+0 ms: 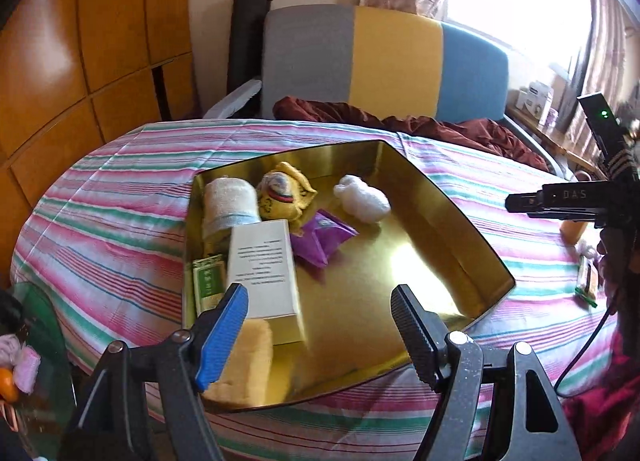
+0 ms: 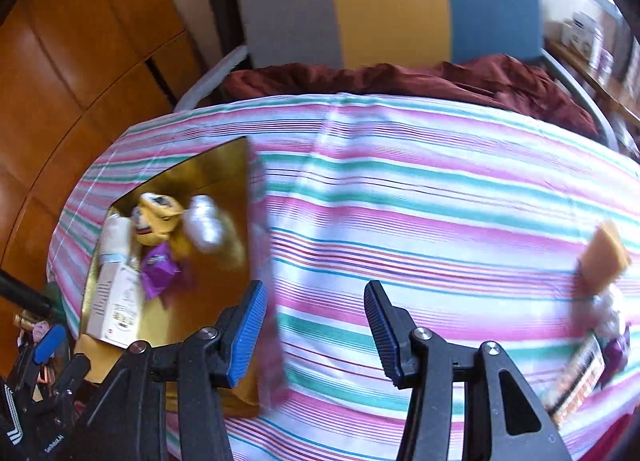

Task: Organize objects
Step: 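Move both tools back toward the remaining items on the cloth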

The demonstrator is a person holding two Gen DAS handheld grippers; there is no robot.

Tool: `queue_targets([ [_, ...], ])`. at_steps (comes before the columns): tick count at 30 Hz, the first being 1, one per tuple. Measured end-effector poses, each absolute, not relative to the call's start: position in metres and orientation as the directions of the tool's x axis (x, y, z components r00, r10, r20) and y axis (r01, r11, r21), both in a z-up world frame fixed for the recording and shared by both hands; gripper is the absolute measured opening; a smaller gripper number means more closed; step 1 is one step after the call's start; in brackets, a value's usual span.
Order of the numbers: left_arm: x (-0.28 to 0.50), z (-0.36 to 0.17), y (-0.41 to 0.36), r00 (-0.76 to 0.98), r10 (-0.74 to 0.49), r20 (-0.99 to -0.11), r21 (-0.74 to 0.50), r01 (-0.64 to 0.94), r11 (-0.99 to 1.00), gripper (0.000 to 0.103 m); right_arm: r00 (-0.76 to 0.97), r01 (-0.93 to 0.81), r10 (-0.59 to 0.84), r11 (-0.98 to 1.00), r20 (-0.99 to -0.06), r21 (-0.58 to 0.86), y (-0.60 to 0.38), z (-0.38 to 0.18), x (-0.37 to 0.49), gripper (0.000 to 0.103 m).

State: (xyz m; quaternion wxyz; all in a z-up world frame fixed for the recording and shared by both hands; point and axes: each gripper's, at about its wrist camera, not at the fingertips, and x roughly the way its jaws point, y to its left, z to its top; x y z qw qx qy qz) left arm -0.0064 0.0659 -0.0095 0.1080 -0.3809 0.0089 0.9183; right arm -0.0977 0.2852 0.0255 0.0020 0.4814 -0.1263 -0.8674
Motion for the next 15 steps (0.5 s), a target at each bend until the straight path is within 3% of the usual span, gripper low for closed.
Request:
queue_targets([
  [15, -0.001, -0.005, 0.125, -0.65, 0.283, -0.705, -0.041, -0.361, -0.932, 0.075, -0.526, -0.373, 0.013, -0.902, -0.85, 0.217, 0.413, 0.021, -0.034, 0.051],
])
